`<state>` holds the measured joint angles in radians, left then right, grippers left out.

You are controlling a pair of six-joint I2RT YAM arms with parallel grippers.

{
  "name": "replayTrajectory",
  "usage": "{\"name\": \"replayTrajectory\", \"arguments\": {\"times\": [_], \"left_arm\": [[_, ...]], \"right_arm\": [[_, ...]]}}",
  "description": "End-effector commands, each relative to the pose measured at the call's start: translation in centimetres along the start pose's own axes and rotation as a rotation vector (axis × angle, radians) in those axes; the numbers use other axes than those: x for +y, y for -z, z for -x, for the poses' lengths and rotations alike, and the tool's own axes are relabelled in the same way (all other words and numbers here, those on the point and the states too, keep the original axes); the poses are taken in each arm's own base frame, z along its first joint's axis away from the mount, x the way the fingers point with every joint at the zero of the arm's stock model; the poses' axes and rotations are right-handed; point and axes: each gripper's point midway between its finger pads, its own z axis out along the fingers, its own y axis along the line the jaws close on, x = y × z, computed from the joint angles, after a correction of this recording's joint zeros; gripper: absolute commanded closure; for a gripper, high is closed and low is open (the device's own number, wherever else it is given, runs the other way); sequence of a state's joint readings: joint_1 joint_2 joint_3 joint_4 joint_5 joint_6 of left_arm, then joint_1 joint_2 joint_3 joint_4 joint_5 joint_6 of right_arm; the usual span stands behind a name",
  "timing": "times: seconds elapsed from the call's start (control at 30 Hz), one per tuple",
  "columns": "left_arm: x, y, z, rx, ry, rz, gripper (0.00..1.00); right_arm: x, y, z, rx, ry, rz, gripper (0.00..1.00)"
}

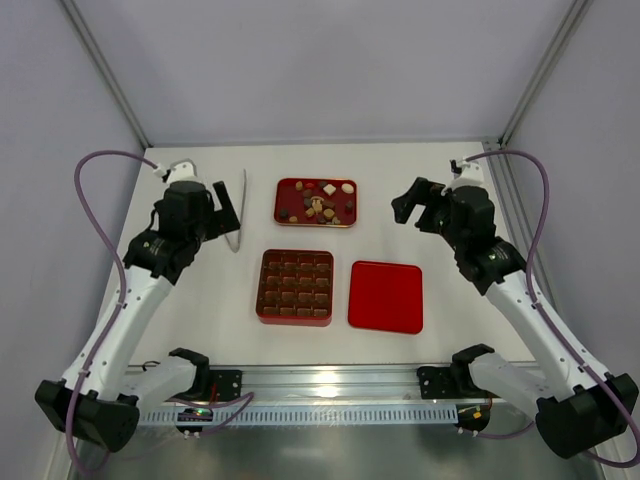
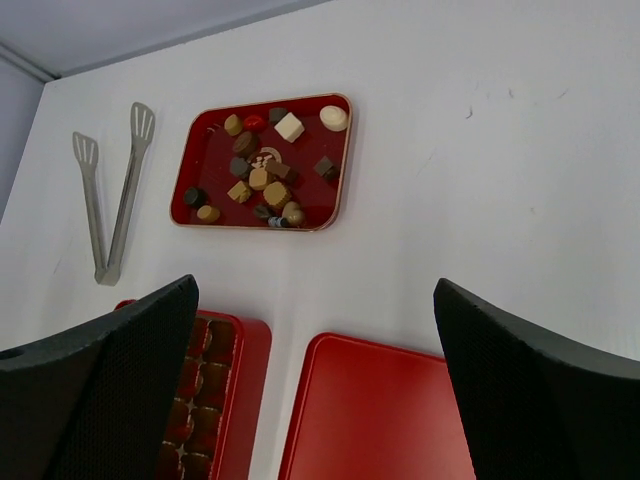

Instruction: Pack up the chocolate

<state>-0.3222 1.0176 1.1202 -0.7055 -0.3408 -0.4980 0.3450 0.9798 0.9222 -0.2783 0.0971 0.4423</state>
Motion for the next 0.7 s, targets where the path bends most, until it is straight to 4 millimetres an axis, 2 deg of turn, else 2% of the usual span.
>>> {"name": "replayTrajectory", "arguments": {"times": [0.0,0.07,0.1,0.13,0.2,0.23,0.3,0.33,0.53,0.67], "left_arm": [[0.8,-1.9,2.0,-0.001,0.031,0.083,0.0],[1.1,-3.2,3.1,0.003,0.052,0.092,0.0],[1.2,-5.0,2.5,0.047,0.043,0.114,0.0],[1.1,-5.7,2.9,0.056,0.042,0.108,0.0],[1.9,-7.8,2.6,0.095,0.04,0.141,0.0],[1.7,-9.7,1.2,0.161,0.034,0.131,0.0],[1.5,-11.6,1.4,0.167,0.042,0.097,0.0],[1.3,-12.9,0.4,0.199,0.034,0.085,0.0],[0.8,-17.1,-0.7,0.266,-0.001,0.076,0.0],[2.0,-20.2,-2.4,0.309,-0.05,0.14,0.0]], "right_arm": [[2.7,0.3,0.5,0.016,0.027,0.135,0.0],[3.1,-0.3,-0.1,0.042,0.023,0.161,0.0],[3.4,-0.4,-0.3,0.055,0.022,0.178,0.0],[3.5,-0.6,-0.7,0.072,0.021,0.185,0.0],[3.7,-1.1,-1.2,0.099,0.019,0.191,0.0],[3.9,-1.1,-1.5,0.115,0.019,0.202,0.0],[3.8,-1.3,-2.0,0.128,0.02,0.202,0.0],[3.8,-1.3,-2.0,0.128,0.02,0.204,0.0],[3.8,-1.3,-2.6,0.138,0.028,0.221,0.0],[4.2,-1.1,-2.6,0.128,0.03,0.25,0.0]]}}
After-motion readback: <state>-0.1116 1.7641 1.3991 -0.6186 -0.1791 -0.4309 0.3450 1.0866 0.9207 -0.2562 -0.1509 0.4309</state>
